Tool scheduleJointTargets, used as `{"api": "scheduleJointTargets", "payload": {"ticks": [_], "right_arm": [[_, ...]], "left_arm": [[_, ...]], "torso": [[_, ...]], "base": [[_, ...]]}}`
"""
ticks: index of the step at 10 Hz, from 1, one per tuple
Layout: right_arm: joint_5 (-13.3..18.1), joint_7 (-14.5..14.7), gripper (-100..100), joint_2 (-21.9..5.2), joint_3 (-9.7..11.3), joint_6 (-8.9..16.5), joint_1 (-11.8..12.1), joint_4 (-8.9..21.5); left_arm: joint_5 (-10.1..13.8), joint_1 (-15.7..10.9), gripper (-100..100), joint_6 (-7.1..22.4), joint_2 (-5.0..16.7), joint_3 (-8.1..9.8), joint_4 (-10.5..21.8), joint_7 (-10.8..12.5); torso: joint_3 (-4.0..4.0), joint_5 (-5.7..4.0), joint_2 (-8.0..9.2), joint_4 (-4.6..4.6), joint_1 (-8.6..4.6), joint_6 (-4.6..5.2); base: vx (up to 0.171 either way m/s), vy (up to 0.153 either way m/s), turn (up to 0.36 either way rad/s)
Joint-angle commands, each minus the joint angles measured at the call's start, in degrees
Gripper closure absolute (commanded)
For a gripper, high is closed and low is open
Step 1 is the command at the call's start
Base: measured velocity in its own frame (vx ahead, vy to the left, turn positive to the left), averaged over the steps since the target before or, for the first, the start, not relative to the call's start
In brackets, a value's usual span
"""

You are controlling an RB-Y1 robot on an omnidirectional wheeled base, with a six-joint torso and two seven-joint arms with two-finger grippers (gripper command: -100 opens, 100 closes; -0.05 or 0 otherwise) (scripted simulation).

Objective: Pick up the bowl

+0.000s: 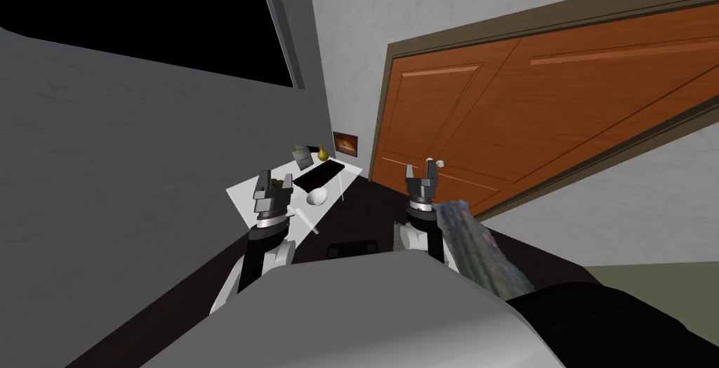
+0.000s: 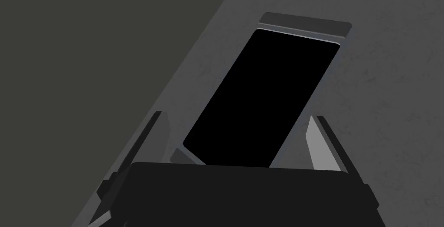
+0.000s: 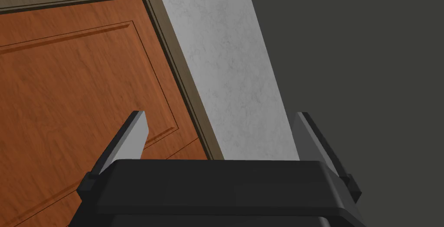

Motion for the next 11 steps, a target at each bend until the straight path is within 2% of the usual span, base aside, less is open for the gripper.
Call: {"api": "scheduleJointTargets", "payload": {"ticks": [1, 4, 7, 8, 10, 11], "right_arm": [[0.0, 0.0, 0, 0.0, 0.0, 0.0, 0.0, 0.0], [0.0, 0.0, 0, 0.0, 0.0, 0.0, 0.0, 0.0], [0.0, 0.0, 0, 0.0, 0.0, 0.0, 0.0, 0.0], [0.0, 0.0, 0, 0.0, 0.0, 0.0, 0.0, 0.0], [0.0, 0.0, 0, 0.0, 0.0, 0.0, 0.0, 0.0], [0.0, 0.0, 0, 0.0, 0.0, 0.0, 0.0, 0.0]], "left_arm": [[0.5, 0.7, -100, 0.8, 2.4, 0.09, 1.6, 1.8], [1.2, 1.9, -100, 2.3, 5.6, 0.24, 4.5, 5.3], [2.2, 3.5, -100, 4.3, 9.8, 0.54, 8.8, 10.3], [2.2, 3.5, -100, 4.3, 9.8, 0.54, 8.8, 10.5], [2.8, 4.7, -100, 5.9, 13.0, 0.53, 12.5, 14.1], [2.8, 4.7, -100, 5.9, 13.0, 0.53, 12.5, 14.7]], "torso": [[0.00, 0.00, 0.00, 0.00, 0.00, 0.00], [0.12, 0.02, 0.20, 0.04, 0.06, 0.01], [0.14, 0.02, 0.24, 0.05, 0.07, 0.02], [0.15, 0.01, 0.25, 0.06, 0.05, 0.03], [0.10, 0.01, 0.16, 0.04, 0.06, 0.01], [0.11, 0.01, 0.18, 0.04, 0.05, 0.03]], "base": [[-0.036, 0.004, -0.151], [-0.052, 0.008, -0.155], [-0.060, 0.007, -0.220], [-0.043, 0.005, -0.071], [-0.043, 0.000, -0.220], [-0.040, 0.004, -0.098]]}}
